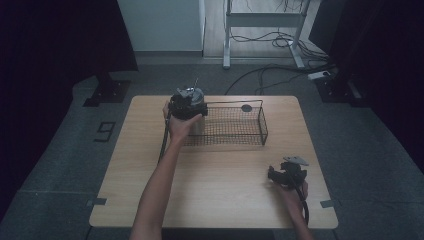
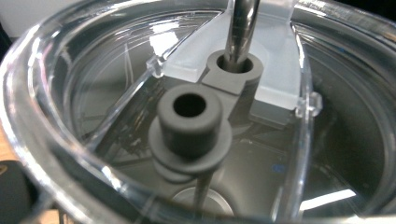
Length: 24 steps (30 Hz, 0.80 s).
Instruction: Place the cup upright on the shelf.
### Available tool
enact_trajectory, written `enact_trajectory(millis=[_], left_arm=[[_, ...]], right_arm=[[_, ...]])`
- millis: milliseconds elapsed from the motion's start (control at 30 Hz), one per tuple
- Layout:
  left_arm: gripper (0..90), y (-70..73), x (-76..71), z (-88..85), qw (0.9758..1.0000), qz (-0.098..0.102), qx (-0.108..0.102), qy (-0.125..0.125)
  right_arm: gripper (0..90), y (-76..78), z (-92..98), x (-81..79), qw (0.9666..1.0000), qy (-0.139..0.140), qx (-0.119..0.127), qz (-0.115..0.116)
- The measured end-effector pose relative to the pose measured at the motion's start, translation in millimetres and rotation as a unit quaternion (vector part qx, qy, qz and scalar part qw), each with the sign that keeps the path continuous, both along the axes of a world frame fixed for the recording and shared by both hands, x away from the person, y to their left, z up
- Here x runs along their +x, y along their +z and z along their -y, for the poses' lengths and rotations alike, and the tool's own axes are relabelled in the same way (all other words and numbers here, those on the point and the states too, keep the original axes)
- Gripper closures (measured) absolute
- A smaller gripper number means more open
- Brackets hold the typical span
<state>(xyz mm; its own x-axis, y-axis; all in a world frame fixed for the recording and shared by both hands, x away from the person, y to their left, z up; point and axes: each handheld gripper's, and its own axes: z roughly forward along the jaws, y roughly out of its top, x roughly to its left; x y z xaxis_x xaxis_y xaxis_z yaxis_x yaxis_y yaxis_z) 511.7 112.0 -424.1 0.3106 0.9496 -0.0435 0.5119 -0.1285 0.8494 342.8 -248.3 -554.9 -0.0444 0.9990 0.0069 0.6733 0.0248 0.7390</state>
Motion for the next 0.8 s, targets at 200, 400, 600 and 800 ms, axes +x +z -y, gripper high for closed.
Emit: enact_trajectory(millis=[200,400,600,800], left_arm=[[3.5,-9.0,1.8,-2.3,1.0000,-0.008,-0.003,0.004],[3.5,-19.4,3.2,-2.5,0.9998,-0.013,-0.004,0.015],[3.5,-28.7,3.6,-1.7,0.9997,-0.019,0.000,0.015],[3.5,-35.0,2.8,0.6,0.9997,-0.020,0.010,0.013]], right_arm=[[14.0,0.0,-0.1,0.0,1.0000,-0.001,0.000,0.000],[14.0,0.0,0.0,0.0,1.0000,0.000,0.000,0.000],[14.0,0.0,0.0,0.0,1.0000,0.000,0.000,0.000],[14.0,0.0,0.0,0.0,1.0000,0.000,0.000,0.000]])
